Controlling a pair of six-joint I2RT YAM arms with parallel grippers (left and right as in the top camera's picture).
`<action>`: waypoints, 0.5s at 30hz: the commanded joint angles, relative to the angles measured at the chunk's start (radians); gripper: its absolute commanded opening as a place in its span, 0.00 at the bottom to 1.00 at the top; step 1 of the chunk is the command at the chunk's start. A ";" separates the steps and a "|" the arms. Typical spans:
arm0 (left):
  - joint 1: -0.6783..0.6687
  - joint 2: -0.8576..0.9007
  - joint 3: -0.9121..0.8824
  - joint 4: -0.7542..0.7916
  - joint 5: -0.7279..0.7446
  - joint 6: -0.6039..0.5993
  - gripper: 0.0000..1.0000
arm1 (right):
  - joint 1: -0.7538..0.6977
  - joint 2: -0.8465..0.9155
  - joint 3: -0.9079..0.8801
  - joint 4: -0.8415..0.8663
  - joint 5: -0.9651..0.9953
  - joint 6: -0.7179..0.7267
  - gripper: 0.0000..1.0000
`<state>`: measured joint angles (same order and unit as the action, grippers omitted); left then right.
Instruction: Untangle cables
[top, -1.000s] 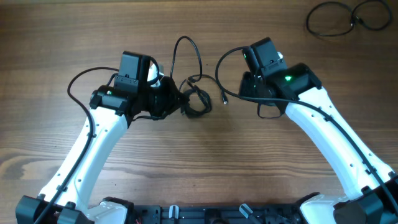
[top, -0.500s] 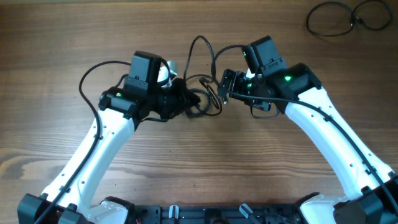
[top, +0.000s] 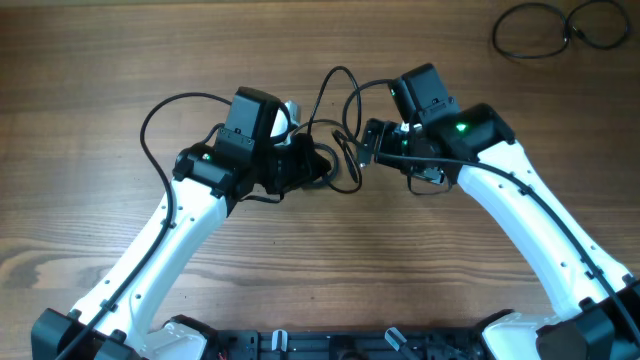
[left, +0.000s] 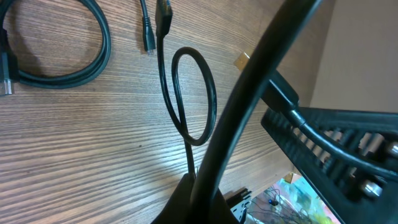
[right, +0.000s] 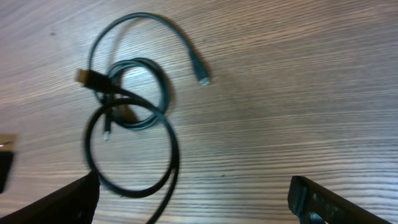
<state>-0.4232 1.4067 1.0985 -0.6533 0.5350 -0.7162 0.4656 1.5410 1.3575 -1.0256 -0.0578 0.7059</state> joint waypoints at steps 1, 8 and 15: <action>0.005 -0.010 0.013 0.006 -0.010 0.002 0.04 | -0.002 0.029 -0.013 0.012 0.037 -0.015 1.00; 0.060 -0.010 0.013 0.134 0.311 0.006 0.04 | -0.002 0.090 -0.014 0.007 -0.101 -0.100 0.99; 0.120 -0.010 0.013 0.140 0.546 0.005 0.04 | -0.002 0.092 -0.014 -0.029 0.023 -0.095 0.97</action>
<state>-0.3397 1.4067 1.0985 -0.5262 0.9318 -0.7162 0.4656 1.6180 1.3483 -1.0374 -0.1169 0.6228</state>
